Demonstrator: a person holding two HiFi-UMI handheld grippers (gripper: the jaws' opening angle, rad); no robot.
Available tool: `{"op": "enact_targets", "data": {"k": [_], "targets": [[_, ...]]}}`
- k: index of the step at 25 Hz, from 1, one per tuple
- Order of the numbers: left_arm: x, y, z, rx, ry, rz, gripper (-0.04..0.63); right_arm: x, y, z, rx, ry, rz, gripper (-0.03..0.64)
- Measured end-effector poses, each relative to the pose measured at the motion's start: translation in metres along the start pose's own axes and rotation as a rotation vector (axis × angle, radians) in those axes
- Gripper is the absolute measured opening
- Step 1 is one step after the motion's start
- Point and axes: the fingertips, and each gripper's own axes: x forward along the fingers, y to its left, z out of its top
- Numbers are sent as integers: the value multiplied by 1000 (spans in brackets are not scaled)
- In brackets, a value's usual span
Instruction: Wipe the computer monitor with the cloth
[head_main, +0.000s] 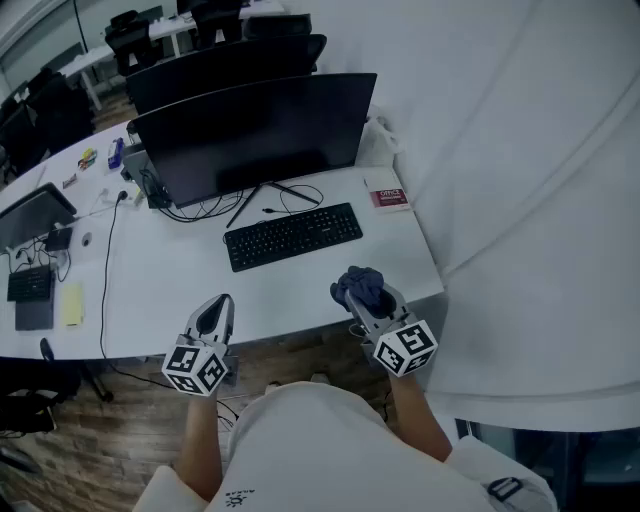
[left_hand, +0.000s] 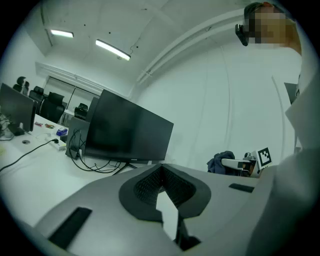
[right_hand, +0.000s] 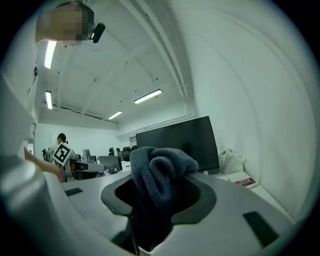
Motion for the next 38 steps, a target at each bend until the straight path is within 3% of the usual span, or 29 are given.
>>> {"op": "enact_targets", "data": {"k": [12,28,38], "targets": [[-7,11,0,9,7,-42,11,4,18,-1,21,-7,-14,172],[-46,31,-17,31,45,-116,11,-14,56,-19,42,12,-111,172],[-26,32,-9,44,47,-122,11,-3,37,-17,53,12,-109,172]]}}
